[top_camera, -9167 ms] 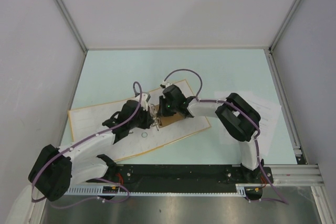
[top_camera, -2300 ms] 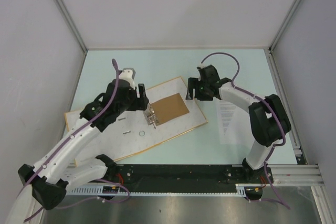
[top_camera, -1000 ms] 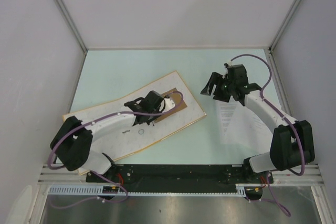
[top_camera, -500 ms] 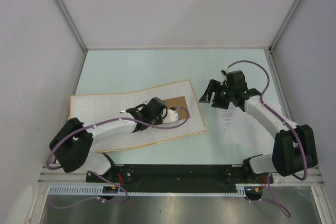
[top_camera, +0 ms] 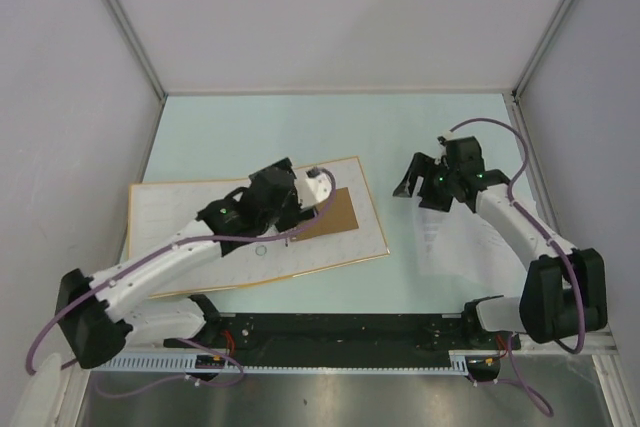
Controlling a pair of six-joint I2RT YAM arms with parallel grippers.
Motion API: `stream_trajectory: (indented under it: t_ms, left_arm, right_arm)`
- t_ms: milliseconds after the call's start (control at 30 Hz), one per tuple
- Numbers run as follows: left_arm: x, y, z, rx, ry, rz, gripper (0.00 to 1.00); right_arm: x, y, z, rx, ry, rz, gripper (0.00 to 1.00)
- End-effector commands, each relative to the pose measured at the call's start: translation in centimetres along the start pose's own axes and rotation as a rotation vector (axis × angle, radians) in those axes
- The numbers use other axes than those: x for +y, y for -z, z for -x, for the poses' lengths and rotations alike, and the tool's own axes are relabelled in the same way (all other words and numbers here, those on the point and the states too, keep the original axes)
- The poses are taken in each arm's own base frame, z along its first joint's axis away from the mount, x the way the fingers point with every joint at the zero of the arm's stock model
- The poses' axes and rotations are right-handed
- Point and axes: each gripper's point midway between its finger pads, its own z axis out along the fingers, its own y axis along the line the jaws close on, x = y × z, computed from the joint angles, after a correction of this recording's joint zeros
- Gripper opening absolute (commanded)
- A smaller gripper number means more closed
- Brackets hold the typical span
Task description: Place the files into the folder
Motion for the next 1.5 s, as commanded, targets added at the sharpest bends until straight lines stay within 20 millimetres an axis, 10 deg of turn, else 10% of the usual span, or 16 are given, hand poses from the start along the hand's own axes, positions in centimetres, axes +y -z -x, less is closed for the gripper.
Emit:
stream_trajectory:
  t_ms: [0,200,367,500,567,900,1467]
  left_arm:
    - [5.6,7.2,8.4,-0.317,0.338,0.050,0.94]
    - [5.3,9.6,22.1,-0.770,0.815,-0.277,0.77]
    - [-2.0,1.3,29.3,-0.677,0.990,-0.600,0.70]
    - [-7.9,-1.5,35.9,-0.644,0.956,-0.766,0.66]
    - [-12.2,-5.5,36.3,-0.543,0.950,-0.785,0.65]
    - [-21.2,-11.3,39.0,-0.462,0.971,-0.730,0.61]
    - [-21.6,-18.0,36.4,-0.324,1.101,-0.626,0.61]
  right_arm:
    - [-4.4,4.2,2.9,-0.139,-0.091,-0.194,0.85]
    - [-13.2,9.5,5.6,-0.324,-0.290,-0.454,0.85]
    - [-21.4,12.9,6.0,-0.461,-0.493,-0.642,0.85]
    - [-24.9,15.2,5.0,-0.532,-0.569,-0.728,0.86]
    - [-26.2,15.6,4.1,-0.541,-0.581,-0.762,0.86]
    - [-29.0,14.2,1.7,-0.497,-0.675,-0.742,0.86]
    - [-30.1,11.8,-0.2,-0.446,-0.710,-0.696,0.87]
